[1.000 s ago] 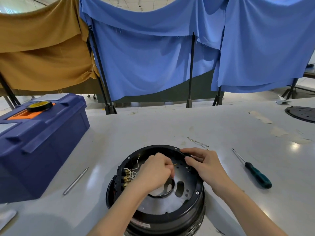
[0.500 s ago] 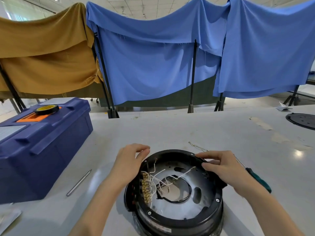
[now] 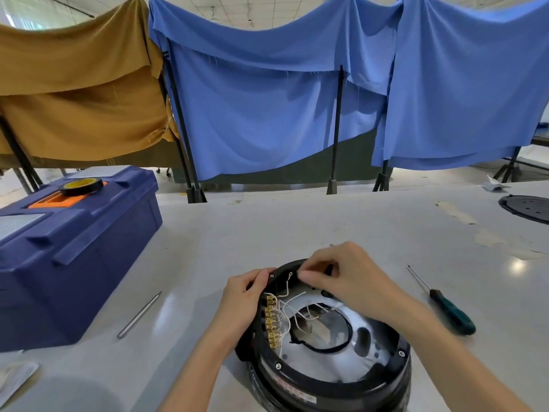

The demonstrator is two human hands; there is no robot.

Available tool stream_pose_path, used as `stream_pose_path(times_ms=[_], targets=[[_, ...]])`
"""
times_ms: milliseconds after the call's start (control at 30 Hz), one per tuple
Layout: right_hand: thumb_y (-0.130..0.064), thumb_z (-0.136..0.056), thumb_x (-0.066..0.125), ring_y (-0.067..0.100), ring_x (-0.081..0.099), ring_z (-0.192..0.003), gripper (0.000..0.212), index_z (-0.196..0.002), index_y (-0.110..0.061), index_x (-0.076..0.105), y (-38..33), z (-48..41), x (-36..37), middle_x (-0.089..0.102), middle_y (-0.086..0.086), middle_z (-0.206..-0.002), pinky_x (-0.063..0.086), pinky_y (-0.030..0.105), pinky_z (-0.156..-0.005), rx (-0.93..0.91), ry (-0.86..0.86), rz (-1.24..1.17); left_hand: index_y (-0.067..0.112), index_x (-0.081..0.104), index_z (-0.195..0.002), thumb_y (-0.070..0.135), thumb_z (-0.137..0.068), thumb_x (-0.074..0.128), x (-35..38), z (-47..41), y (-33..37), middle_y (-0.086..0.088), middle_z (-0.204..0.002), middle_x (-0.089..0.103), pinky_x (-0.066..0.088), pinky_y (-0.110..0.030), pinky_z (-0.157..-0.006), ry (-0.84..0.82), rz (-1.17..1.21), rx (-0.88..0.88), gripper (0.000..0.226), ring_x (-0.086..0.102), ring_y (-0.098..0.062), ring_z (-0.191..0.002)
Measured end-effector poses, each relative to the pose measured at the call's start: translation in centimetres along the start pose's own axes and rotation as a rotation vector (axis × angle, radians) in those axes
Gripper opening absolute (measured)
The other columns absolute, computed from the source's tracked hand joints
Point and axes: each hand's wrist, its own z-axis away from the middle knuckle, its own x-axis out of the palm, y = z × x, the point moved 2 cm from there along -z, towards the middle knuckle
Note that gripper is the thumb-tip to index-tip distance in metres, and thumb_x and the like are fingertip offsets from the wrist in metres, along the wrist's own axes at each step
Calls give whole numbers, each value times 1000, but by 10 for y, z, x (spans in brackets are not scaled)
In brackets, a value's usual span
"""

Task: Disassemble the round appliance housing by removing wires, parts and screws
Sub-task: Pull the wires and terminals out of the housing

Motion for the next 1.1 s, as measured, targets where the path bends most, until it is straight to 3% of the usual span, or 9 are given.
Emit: stream_pose_path(times_ms=[133,200,367,533,700,800,967,1100], targets=[[-27,-83,71,6,61,-60,10,-82,-19,77,-15,-22,34,71,-6,-71,49,20,-58,16,-234,47,35,76,-95,25,-100,48,-2,5,0,7,-95,76,54,-17,-74,-42,86,19,31,70,-7,-92],[-20,-80,72,2,53,-50,7,-77,-14,75,-17,-30,43,66,-4,-64,41,16,-51,38,-257,55,38,76,-91,25,-99,48,-2,6,0,6,-94,76,53,-15,-71,-40,122,7,33,71,-7,-92],[-7,-75,69,0,53,-48,8,-70,-12,72,-14,-33,48,64,-4,-59,40,13,-50,96,-229,-32,32,77,-95,25,-100,48,-2,5,-6,2,-95,76,54,-18,-71,-45,190,-1,30,71,-12,-93],[-4,-74,69,15,60,-49,5,-69,-5,72,-2,-29,50,69,15,-60,48,30,-52,184,-183,-153,24,74,-105,26,-100,48,-4,3,-11,-1,-98,75,56,-28,-83,-71,224,5,27,71,-17,-95],[-1,-73,71,13,63,-46,2,-71,-1,70,5,-25,49,70,15,-59,42,16,-42,289,-173,-283,27,75,-102,26,-100,48,-4,3,-11,-1,-96,76,55,-20,-72,-70,232,14,27,72,-16,-91],[0,-74,74,15,65,-47,6,-74,1,68,9,-25,47,70,16,-61,41,17,-40,351,-182,-357,27,74,-103,26,-99,49,-3,2,-11,1,-95,76,55,-20,-72,-58,227,7,26,72,-15,-90],[2,-74,71,18,66,-50,6,-75,0,66,9,-23,47,71,19,-65,43,19,-40,402,-194,-395,22,72,-108,27,-99,50,-3,2,-13,-1,-96,76,55,-32,-83,-47,242,-8,25,72,-17,-92],[5,-74,69,18,63,-48,7,-77,0,65,6,-22,48,70,20,-63,43,19,-40,401,-173,-405,23,73,-106,27,-99,49,-3,2,-13,-1,-94,76,55,-31,-81,-44,236,0,25,72,-16,-90]])
